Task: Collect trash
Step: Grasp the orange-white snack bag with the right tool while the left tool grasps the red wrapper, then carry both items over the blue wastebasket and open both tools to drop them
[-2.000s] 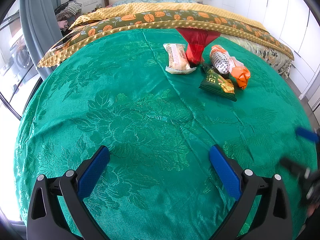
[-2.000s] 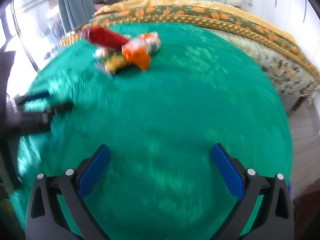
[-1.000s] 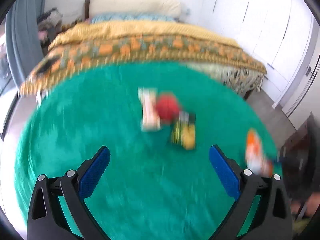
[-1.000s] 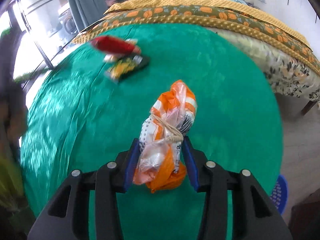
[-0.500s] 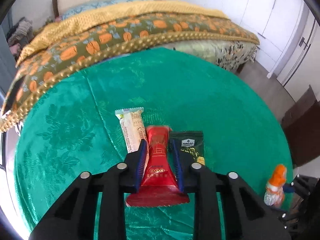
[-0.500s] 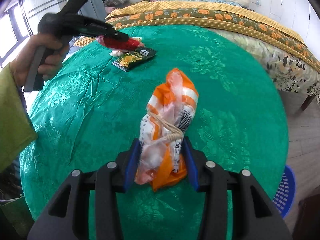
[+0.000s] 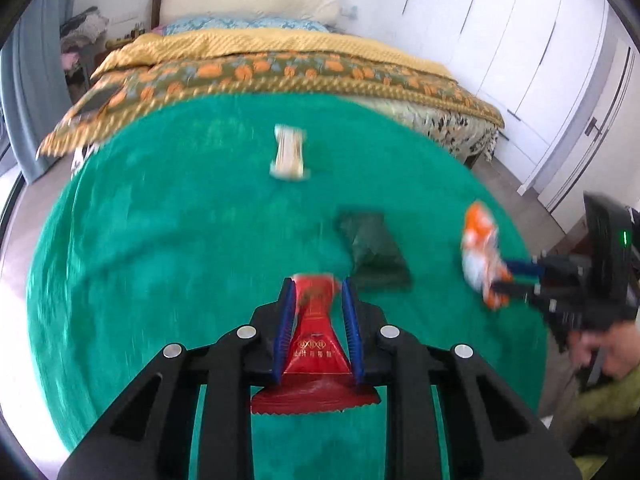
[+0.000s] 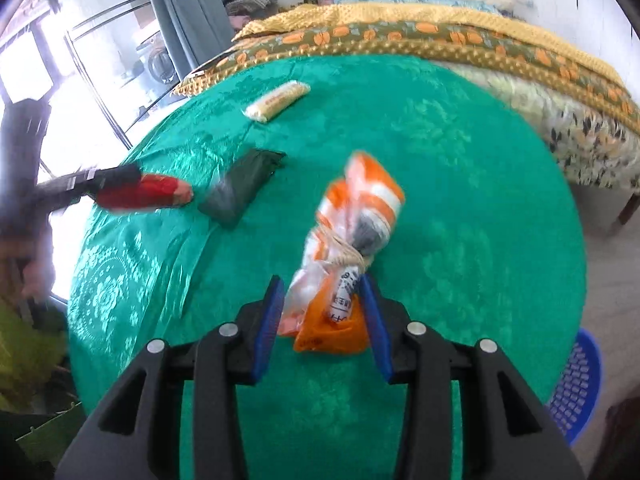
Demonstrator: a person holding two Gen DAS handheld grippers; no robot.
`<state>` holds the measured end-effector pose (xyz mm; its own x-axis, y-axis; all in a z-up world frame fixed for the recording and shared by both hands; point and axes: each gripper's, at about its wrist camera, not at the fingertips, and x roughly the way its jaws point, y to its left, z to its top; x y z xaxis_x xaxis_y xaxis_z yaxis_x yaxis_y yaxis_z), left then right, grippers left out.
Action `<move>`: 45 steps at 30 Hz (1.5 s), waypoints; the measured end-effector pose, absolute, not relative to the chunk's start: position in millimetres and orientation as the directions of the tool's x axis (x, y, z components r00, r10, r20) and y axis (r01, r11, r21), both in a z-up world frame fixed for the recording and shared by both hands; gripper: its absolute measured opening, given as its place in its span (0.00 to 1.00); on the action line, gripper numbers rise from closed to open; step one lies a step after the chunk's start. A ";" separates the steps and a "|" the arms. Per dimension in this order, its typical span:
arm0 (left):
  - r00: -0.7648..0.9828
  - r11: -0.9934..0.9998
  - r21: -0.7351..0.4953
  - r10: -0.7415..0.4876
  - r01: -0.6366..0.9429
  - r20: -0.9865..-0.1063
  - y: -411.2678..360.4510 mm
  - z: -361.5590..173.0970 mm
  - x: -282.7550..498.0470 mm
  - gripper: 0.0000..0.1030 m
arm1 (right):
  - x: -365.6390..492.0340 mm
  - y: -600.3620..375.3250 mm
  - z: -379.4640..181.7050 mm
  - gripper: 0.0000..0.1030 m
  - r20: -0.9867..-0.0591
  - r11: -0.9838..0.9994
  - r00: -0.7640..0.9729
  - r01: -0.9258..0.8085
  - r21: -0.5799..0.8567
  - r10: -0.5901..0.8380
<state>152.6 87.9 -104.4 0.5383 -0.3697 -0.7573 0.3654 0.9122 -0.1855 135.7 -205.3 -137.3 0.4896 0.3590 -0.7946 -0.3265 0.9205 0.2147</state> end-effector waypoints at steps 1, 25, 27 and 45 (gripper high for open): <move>0.530 0.912 -0.177 -0.364 0.370 -0.766 88.5 -110.0 144.8 0.24 | 134.5 -207.9 -138.8 0.38 -0.798 0.923 0.486 -0.318 0.218 0.355; 0.438 0.858 -0.007 -0.269 0.513 -0.858 64.4 -130.1 165.4 0.45 | 179.1 -203.2 -142.8 0.45 -0.885 0.966 0.401 -0.200 0.166 0.235; 0.429 0.864 -0.005 -0.255 0.504 -0.867 65.9 -133.4 164.8 0.19 | 174.6 -208.8 -139.6 0.45 -0.867 0.963 0.426 -0.184 0.195 0.257; 0.432 0.759 -0.217 -0.553 0.614 -0.712 -61.8 -51.8 116.8 0.14 | 86.2 -383.3 -103.3 0.45 -0.779 0.966 0.594 0.013 0.256 0.199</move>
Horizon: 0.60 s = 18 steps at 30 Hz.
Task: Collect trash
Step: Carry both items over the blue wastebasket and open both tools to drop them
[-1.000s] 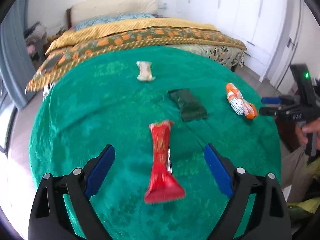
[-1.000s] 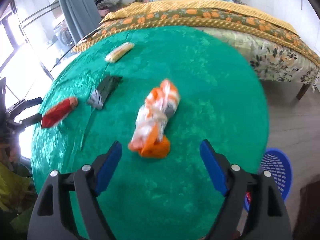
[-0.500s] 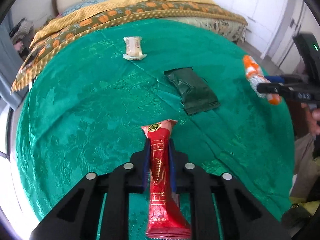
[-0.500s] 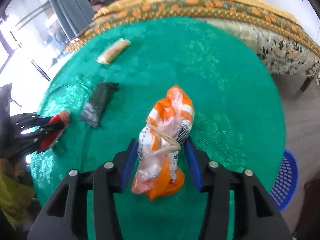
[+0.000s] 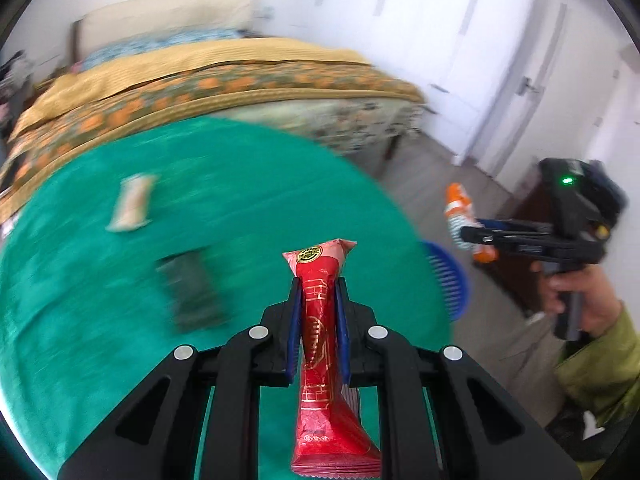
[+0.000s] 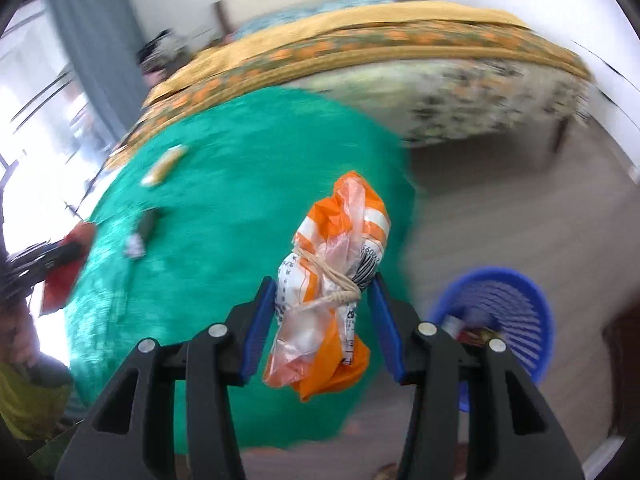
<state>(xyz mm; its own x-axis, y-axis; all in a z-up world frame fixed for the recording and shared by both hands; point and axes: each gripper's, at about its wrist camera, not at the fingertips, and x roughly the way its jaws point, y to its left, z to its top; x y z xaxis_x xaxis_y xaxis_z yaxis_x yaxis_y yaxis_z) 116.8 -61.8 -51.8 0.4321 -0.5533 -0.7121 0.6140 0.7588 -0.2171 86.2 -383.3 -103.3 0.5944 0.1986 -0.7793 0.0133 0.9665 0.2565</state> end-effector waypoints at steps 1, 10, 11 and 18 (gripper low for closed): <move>0.405 0.734 -0.234 -0.577 0.637 -0.709 -86.1 -52.3 116.9 0.14 | 81.2 -400.2 -105.8 0.45 -0.784 0.967 0.596 0.045 0.252 0.177; 0.217 0.594 -0.313 -0.653 0.741 -0.725 -271.1 -89.3 105.3 0.14 | 57.9 -512.7 -146.2 0.45 -0.834 0.953 0.550 0.224 0.204 0.049; 0.199 0.583 -0.319 -0.654 0.747 -0.729 -288.8 -95.0 104.4 0.14 | 57.7 -523.3 -153.3 0.45 -0.839 0.949 0.543 0.240 0.206 0.045; 0.143 0.569 -0.328 -0.630 0.754 -0.763 -387.6 -143.3 118.9 0.14 | 51.7 -574.4 -186.9 0.46 -0.846 0.919 0.530 0.305 0.248 0.052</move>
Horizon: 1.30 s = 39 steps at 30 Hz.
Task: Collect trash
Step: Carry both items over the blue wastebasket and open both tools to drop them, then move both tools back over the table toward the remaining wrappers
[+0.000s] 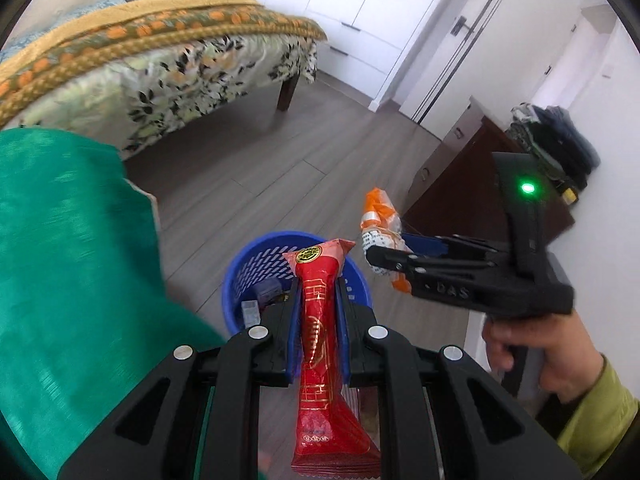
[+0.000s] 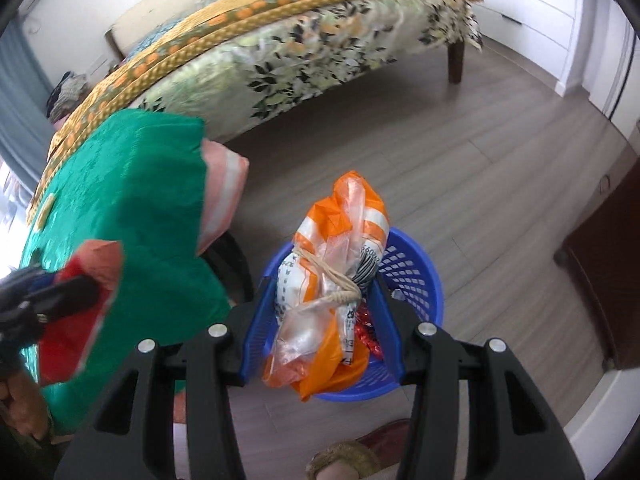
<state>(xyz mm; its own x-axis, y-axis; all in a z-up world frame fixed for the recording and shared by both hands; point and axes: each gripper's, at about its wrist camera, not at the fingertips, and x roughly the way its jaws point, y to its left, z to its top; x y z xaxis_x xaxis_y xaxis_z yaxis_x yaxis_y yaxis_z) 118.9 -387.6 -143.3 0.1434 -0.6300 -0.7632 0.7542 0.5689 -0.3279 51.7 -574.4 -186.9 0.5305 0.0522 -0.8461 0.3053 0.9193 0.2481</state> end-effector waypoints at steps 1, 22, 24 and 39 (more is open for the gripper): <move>0.146 0.574 -0.323 -0.624 0.753 -0.768 -395.8 -148.8 121.7 0.14 | 51.3 -579.5 -190.0 0.46 -0.844 0.914 0.533 0.312 0.260 0.058; 0.499 0.726 -0.139 -0.585 0.673 -0.639 -285.5 -104.2 86.3 0.95 | 34.5 -560.7 -148.4 0.95 -0.703 0.920 0.701 0.346 0.184 -0.123; 0.499 0.748 -0.158 -0.568 0.645 -0.654 -248.9 -102.8 79.8 0.95 | 40.0 -529.6 -143.9 0.95 -0.697 0.943 0.707 0.299 0.143 -0.119; 0.615 0.939 -0.140 -0.315 0.315 -0.723 6.6 -104.6 98.1 0.95 | 128.7 -239.6 -141.2 0.95 -0.765 0.976 0.614 -0.197 0.091 0.195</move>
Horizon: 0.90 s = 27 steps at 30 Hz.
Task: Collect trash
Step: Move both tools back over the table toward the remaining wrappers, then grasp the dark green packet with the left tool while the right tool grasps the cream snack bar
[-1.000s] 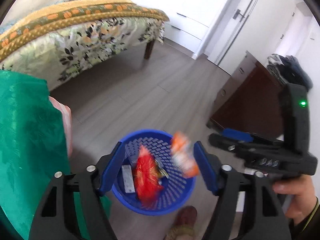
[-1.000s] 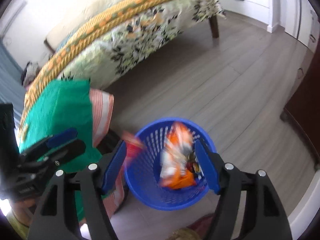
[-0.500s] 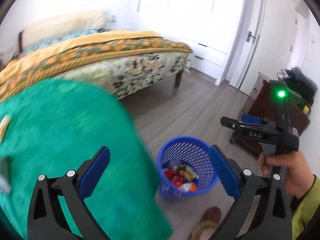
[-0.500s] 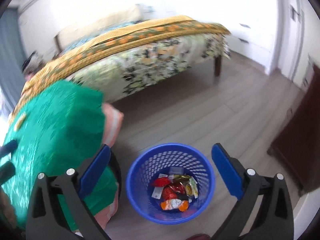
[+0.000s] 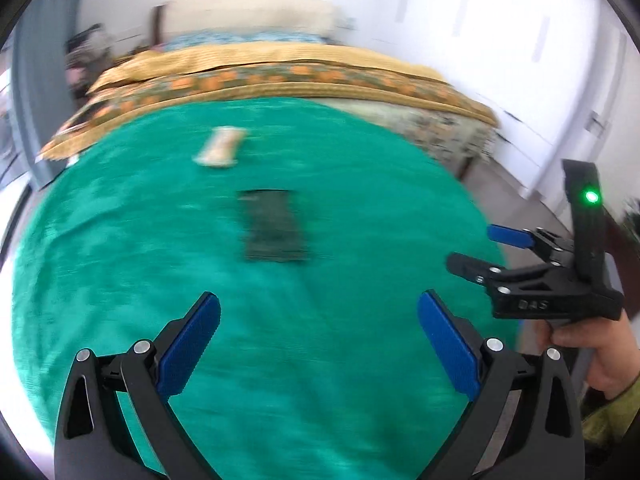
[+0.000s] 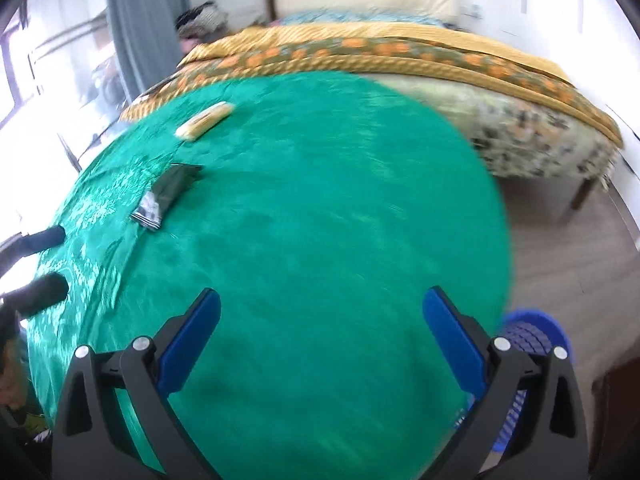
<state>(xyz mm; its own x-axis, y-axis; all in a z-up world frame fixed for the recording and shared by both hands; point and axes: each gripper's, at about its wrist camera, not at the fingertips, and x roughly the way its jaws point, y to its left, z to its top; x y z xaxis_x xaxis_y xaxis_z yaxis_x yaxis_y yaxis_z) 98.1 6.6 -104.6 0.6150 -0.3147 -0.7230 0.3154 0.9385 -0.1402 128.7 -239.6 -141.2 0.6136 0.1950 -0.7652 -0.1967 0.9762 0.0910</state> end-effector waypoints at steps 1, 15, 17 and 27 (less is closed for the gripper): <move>0.616 0.944 -0.138 -0.302 0.299 -0.727 15.2 -104.2 106.8 0.95 | 134.8 -229.6 -144.3 0.95 -0.770 0.975 0.609 -0.206 0.080 0.192; 0.535 0.943 -0.054 -0.233 0.328 -0.812 -14.8 -125.5 217.8 0.79 | 161.5 -200.8 -169.3 0.96 -0.796 0.976 0.584 -0.212 0.042 0.160; 0.507 0.945 -0.051 -0.218 0.322 -0.834 -16.2 -135.3 227.6 0.76 | 161.8 -200.9 -169.3 0.96 -0.796 0.976 0.584 -0.212 0.041 0.160; 0.519 0.942 -0.009 -0.193 0.335 -0.832 -15.0 -139.4 218.9 0.35 | 162.6 -201.4 -168.8 0.96 -0.796 0.976 0.584 -0.213 0.042 0.161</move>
